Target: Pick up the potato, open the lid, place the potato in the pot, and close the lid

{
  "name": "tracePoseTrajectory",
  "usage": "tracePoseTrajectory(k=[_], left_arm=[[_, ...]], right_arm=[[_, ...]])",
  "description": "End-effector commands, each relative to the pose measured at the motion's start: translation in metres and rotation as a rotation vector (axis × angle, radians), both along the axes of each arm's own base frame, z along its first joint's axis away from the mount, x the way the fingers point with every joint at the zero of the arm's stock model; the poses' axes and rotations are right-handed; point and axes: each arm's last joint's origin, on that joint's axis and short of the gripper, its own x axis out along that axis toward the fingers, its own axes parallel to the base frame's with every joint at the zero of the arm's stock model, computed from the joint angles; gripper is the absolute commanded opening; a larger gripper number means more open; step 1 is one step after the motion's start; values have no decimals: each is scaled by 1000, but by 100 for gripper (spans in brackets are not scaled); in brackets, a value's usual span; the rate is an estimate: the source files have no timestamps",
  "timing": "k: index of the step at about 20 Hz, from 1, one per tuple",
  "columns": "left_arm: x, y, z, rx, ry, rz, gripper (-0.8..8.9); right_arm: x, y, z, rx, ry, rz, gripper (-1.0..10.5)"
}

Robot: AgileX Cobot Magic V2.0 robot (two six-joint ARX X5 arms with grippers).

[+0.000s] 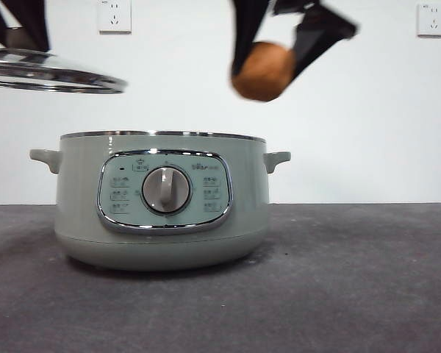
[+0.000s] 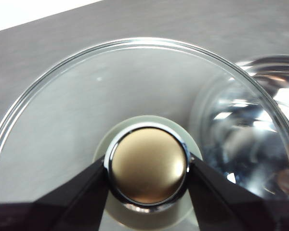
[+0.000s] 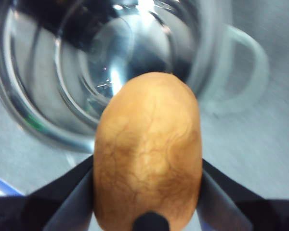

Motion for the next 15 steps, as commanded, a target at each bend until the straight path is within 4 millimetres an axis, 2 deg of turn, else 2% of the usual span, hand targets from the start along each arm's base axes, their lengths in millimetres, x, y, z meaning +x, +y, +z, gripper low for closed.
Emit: tracePoseTrajectory(k=[1, 5, 9, 12, 15], left_arm=[[2, 16, 7, 3, -57, 53, -9], [6, 34, 5, 4, -53, 125, -9], [8, 42, 4, 5, -56, 153, -9], [9, 42, 3, -2, -52, 150, -9], [10, 42, 2, -2, -46, 150, -9]], right_arm=[[17, 27, -9, -2, 4, 37, -8], [39, 70, -28, -7, 10, 82, -8], [50, 102, -61, -37, 40, 116, -8], [54, 115, -93, -95, 86, 130, -8], [59, 119, -113, -128, 106, 132, 2]])
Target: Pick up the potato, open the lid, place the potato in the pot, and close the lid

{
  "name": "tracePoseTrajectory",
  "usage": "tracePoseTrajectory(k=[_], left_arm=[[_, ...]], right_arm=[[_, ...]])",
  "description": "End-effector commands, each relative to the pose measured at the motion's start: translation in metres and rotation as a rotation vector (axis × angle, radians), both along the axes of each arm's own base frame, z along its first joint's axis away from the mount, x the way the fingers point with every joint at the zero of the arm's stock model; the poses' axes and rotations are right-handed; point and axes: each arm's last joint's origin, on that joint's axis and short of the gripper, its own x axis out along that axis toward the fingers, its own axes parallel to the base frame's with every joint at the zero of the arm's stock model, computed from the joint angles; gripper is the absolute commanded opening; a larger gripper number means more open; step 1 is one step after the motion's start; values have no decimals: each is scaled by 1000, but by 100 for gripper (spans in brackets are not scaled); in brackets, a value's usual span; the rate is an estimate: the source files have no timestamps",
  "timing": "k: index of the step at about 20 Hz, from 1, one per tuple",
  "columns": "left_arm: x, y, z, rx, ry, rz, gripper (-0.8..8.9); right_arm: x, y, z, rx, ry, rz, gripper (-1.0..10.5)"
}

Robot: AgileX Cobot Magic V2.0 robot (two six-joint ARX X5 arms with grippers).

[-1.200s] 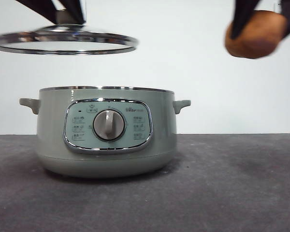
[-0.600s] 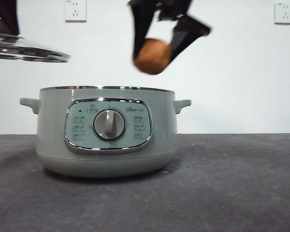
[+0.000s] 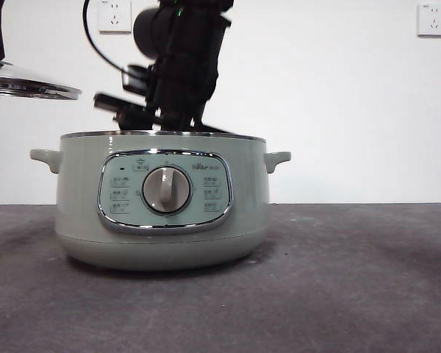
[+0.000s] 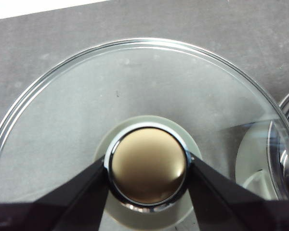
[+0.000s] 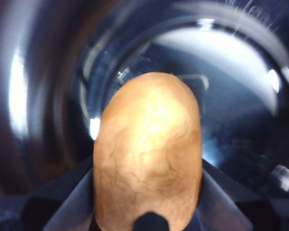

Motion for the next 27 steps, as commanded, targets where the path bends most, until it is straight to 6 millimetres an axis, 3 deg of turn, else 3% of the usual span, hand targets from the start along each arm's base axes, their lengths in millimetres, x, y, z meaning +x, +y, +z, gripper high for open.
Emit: tracePoseTrajectory(k=[1, 3, 4, 5, 6, 7, 12, 15, 18, 20, 27], left_arm=[[1, 1, 5, 4, -45, -5, -9], [1, 1, 5, 4, -44, -5, -9], [1, 1, 5, 2, -44, -7, -9], [1, 0, 5, -12, -44, -24, -9], [1, 0, 5, -18, -44, -31, -9], [1, 0, 5, -18, -44, -31, -9], [1, 0, 4, -20, -41, -33, -9], [1, -1, 4, -35, -35, -41, -9], [0, -10, 3, -60, -24, -82, -9], [0, -23, 3, -76, -23, -119, -9], [-9, -80, 3, -143, -16, -281, -9]], right_arm=[[2, 2, -7, -21, -14, 5, 7], [3, 2, -7, -27, -32, 0, 11], [3, 2, -7, -31, -28, 0, 72], [3, 2, -7, -31, -28, -1, 276], [3, 2, -7, -30, -30, -1, 552], [3, 2, -7, -33, -27, -1, 727], [-5, 1, 11, -42, -75, -6, 738], [-18, -8, 51, 7, -136, -6, 738], [-45, -42, 107, -107, -279, 4, 738], [-65, -68, 147, -82, -341, 2, 738], [-125, -127, 216, 10, -468, 3, 724]])
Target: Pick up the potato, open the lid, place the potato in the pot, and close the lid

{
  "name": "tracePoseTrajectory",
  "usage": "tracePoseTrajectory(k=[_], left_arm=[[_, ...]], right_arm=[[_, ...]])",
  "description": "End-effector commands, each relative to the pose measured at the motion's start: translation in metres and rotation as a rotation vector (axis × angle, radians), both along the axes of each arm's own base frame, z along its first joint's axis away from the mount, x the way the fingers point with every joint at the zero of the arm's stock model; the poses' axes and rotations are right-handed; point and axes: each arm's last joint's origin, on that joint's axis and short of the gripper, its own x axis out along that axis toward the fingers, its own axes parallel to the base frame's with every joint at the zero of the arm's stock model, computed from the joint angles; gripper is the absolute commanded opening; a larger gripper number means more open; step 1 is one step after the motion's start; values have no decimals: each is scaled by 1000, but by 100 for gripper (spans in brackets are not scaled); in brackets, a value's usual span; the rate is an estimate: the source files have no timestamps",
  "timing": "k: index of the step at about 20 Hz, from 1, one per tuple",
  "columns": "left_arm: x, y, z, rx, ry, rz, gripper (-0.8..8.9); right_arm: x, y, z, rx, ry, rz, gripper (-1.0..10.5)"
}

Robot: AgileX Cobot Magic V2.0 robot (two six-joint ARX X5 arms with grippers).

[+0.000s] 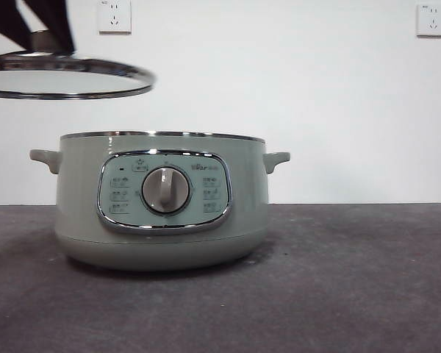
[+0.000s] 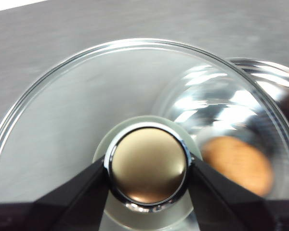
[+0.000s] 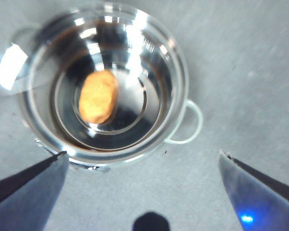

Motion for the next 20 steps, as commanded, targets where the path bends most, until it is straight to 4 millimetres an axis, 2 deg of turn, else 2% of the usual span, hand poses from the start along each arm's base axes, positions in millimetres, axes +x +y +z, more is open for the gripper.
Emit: tracePoseTrajectory(k=[1, 3, 5, 9, 12, 16, 20], left_arm=[[0, -18, 3, -45, -36, -32, -9], [0, -34, -2, -45, -19, -81, -9], [2, -51, -10, -31, 5, -117, -9], [8, -86, -26, -9, 20, -191, -9], [13, -104, -39, 0, 39, -220, -9], [16, -114, -51, 29, 72, -226, -9], [16, -114, -52, 48, 64, -205, -9]], right_arm=[[-19, -19, 14, 18, -23, 11, 724], [-35, -35, 22, 40, -45, 11, 724], [-53, -52, 21, 44, -50, 10, 724], [-88, -87, 11, 56, -44, -5, 724], [-108, -108, 1, 82, -37, -34, 724], [-129, -129, -11, 111, -34, -61, 724], [-141, -141, -23, 134, -19, -94, 724]])
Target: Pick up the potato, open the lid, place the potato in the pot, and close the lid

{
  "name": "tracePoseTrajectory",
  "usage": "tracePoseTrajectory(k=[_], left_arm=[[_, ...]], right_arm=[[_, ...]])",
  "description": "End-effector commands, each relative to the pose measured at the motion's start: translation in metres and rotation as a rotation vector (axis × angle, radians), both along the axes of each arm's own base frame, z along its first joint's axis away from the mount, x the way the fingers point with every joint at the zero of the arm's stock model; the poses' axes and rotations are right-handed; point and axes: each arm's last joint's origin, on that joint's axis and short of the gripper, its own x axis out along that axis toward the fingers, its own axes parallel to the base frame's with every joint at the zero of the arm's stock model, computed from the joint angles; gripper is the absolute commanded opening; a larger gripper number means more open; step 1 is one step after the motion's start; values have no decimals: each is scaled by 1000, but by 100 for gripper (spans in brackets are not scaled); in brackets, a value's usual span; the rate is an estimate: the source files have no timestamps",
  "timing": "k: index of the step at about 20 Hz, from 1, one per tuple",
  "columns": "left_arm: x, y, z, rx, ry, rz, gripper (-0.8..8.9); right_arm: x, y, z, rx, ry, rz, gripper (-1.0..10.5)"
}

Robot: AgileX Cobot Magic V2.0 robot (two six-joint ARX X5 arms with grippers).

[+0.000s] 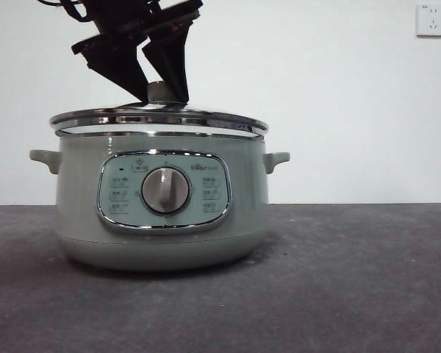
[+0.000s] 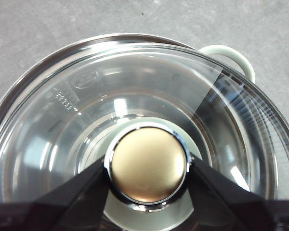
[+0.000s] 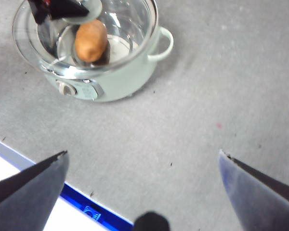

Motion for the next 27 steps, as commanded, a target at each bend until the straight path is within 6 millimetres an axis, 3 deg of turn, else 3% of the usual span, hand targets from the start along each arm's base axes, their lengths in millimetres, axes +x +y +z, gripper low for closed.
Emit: tracePoseTrajectory(k=[1, 9, 17, 22, 27], left_arm=[[2, -2, 1, -4, -17, 11, -9], [7, -4, -2, -8, -31, 10, -9], [27, -9, -37, 51, 58, 27, -9], [27, -9, -37, 77, 55, 2, -9], [25, -5, -39, 212, 28, -11, -9]], right_arm=[[-4, -4, -8, -2, 38, -24, 724], [-7, -7, -14, -2, 45, -35, 724], [-7, -7, -14, 3, 48, -41, 724], [-7, -7, -14, 3, 49, -41, 724], [-7, -7, -14, 3, 49, -42, 724]])
